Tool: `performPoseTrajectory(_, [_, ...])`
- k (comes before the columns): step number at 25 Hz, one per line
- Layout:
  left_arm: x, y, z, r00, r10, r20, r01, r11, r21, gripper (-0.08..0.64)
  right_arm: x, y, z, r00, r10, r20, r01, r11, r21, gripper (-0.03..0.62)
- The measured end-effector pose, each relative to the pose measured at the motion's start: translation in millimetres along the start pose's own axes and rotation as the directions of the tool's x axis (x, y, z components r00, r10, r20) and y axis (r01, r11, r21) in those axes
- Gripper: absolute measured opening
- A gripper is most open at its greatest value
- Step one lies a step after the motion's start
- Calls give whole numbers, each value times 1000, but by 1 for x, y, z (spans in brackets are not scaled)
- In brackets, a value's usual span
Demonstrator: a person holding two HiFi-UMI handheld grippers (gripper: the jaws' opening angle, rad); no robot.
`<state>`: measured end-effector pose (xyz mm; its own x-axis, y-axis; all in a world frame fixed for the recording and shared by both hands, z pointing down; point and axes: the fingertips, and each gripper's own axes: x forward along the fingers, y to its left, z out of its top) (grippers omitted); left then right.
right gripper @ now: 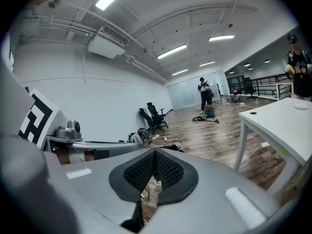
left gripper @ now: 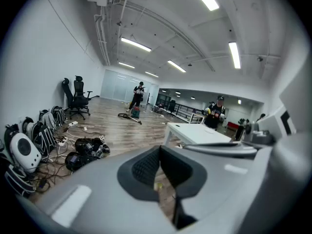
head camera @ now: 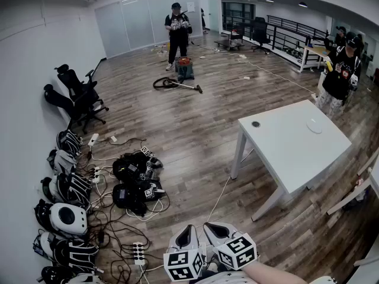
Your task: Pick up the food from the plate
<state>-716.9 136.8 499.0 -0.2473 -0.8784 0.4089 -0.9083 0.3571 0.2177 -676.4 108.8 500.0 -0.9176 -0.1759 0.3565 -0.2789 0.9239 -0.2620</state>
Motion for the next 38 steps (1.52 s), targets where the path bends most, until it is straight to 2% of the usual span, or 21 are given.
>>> performPoseTrajectory(4, [11, -13, 0, 1000, -28, 0, 28, 999, 23, 8, -9, -18, 0, 999, -43, 5, 43, 999, -5, -2])
performPoseTrajectory(9, [32, -57, -1, 989, -143, -24, 144, 988, 51, 8, -39, -56, -4, 988, -152, 16, 151, 988, 29, -2])
performPoseTrajectory(16, [51, -150, -10, 948, -308, -80, 316, 940, 130, 8, -116, -116, -12, 942, -329, 69, 319, 940, 118, -2])
performPoseTrajectory(23, [54, -280, -39, 901, -416, -125, 433, 883, 182, 8, -227, -178, -35, 891, -445, 93, 429, 890, 153, -2])
performPoseTrajectory(28, [55, -396, -70, 853, -499, -155, 521, 837, 170, 8, -332, -238, -58, 832, -548, 88, 531, 832, 160, -2])
performPoseTrajectory(30, [56, -447, -86, 827, -536, -171, 561, 809, 176, 8, -378, -265, -71, 799, -595, 86, 575, 799, 178, -2])
performPoseTrajectory(35, [47, -567, -129, 733, -638, -236, 679, 707, 197, 8, -486, -314, -106, 703, -707, 77, 675, 697, 242, -1])
performPoseTrajectory(38, [37, -633, -152, 668, -691, -277, 744, 636, 205, 8, -549, -335, -130, 633, -772, 62, 728, 621, 291, -1])
